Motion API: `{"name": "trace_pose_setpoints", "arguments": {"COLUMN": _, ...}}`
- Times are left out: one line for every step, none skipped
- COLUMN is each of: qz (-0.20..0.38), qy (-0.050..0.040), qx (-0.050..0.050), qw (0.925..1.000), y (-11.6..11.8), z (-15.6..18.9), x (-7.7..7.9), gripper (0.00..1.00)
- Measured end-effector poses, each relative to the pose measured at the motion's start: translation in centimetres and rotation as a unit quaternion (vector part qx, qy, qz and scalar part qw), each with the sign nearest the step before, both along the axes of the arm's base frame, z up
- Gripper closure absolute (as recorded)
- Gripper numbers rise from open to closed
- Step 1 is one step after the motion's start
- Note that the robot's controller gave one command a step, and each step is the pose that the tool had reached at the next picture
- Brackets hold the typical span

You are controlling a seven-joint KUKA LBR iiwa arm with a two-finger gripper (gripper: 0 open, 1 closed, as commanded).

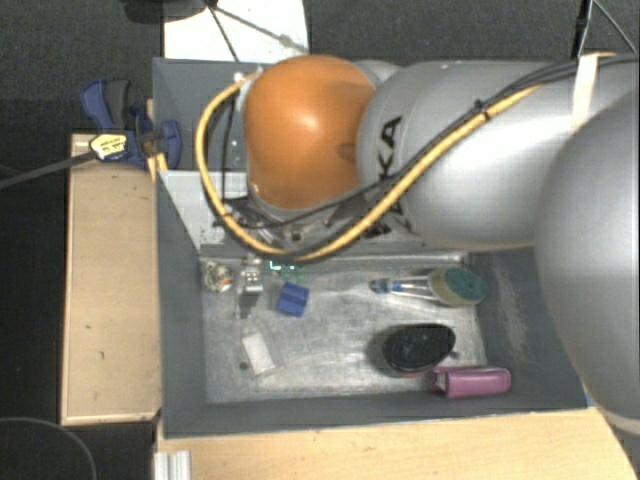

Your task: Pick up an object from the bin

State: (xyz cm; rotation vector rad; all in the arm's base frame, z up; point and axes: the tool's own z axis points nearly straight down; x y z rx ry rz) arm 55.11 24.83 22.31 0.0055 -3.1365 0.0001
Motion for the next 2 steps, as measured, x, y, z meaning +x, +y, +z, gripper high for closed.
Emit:
{"name": "trace_pose_setpoints", "arguments": {"qz": 0.381, "qy": -0.0028, "qx": 0.002, "qw": 0.9247, "y": -1.5, "z": -15.3, "x": -4.1, "gripper": 0.0}}
{"name": "trace_pose_setpoints", "arguments": {"qz": 0.195, "qy": -0.0025, "qx": 0.0, "qw": 0.9808, "y": -4.3, "z": -12.2, "x": -5.2, "gripper": 0.0}}
